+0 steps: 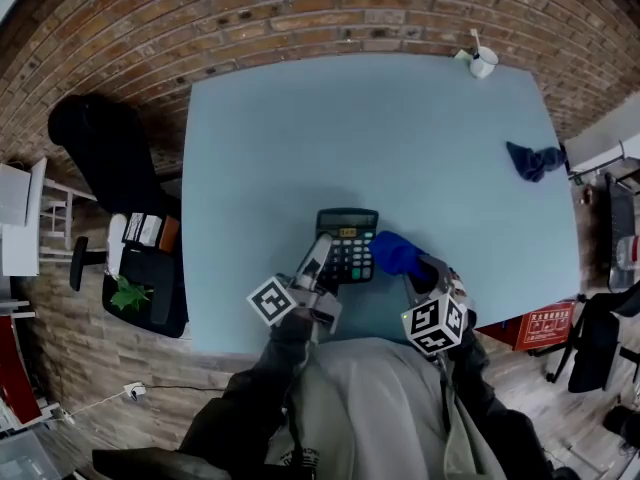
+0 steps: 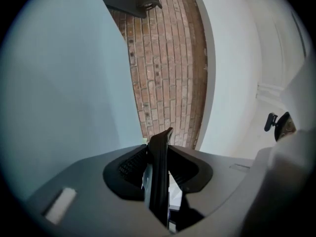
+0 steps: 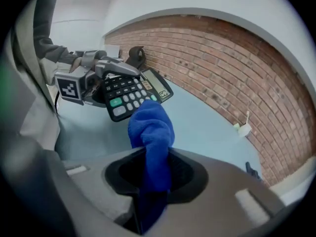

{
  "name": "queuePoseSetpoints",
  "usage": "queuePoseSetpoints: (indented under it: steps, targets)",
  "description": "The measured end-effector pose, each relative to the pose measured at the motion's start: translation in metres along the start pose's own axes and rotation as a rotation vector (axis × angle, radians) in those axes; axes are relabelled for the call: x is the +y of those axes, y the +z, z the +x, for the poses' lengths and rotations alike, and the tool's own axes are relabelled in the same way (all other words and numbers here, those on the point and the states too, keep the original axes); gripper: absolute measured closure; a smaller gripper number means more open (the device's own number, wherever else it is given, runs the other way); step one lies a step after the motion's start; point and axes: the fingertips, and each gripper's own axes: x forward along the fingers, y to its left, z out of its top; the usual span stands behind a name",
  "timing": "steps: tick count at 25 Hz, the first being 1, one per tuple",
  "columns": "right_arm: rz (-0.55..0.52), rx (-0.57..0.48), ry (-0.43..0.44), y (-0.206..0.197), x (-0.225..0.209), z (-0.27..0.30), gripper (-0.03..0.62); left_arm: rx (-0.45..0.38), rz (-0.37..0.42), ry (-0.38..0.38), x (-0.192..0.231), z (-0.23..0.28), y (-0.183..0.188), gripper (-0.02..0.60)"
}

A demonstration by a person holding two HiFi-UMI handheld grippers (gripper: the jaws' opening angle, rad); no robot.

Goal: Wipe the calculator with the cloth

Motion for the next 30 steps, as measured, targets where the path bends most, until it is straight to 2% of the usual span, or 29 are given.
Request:
queuePoseSetpoints:
  steps: [4,8,11,12,14,16,18,21,24,27,28,30]
  targets:
    - [0.033,0.047,0.008,-0.017,0.007,0.015,0.497,-0.017,-0.015,0.071,0.03,0.013,0.003,0.471]
    - [0.025,0.076,-0.015,-0.021,-0.001,0.029,0.496,0.017,0.079,0.204,0.057,0.016,0.002,0.462]
    - [0.016,0.101,-0.02,-0.025,-0.007,0.039,0.49,0.045,0.114,0.233,0.063,0.02,0.002,0.46]
    - [0.02,0.11,-0.014,-0.027,-0.008,0.043,0.487,0.053,0.114,0.235,0.062,0.021,0.001,0.435]
    - [0.035,0.117,0.001,-0.029,-0.007,0.049,0.477,0.068,0.112,0.235,0.06,0.023,0.002,0.313]
    - [0.049,0.1,0.004,-0.026,-0.008,0.055,0.471,0.088,0.137,0.244,0.056,0.021,0.003,0.229]
    - [0.064,0.076,-0.005,-0.022,-0.011,0.06,0.465,0.122,0.211,0.27,0.051,0.017,0.004,0.201]
    - [0.083,0.059,-0.033,-0.021,-0.02,0.062,0.437,0.165,0.376,0.322,0.044,0.009,0.01,0.134]
    - [0.088,0.071,-0.052,-0.027,-0.03,0.061,0.413,0.189,0.468,0.334,0.036,0.001,0.016,0.133]
    - [0.091,0.08,-0.074,-0.033,-0.041,0.057,0.312,0.178,0.491,0.343,0.034,-0.009,0.025,0.133]
    - [0.093,0.081,-0.086,-0.035,-0.045,0.054,0.298,0.171,0.498,0.345,0.033,-0.013,0.028,0.135]
    - [0.112,0.07,-0.126,-0.037,-0.056,0.042,0.29,0.155,0.513,0.341,0.029,-0.02,0.03,0.187]
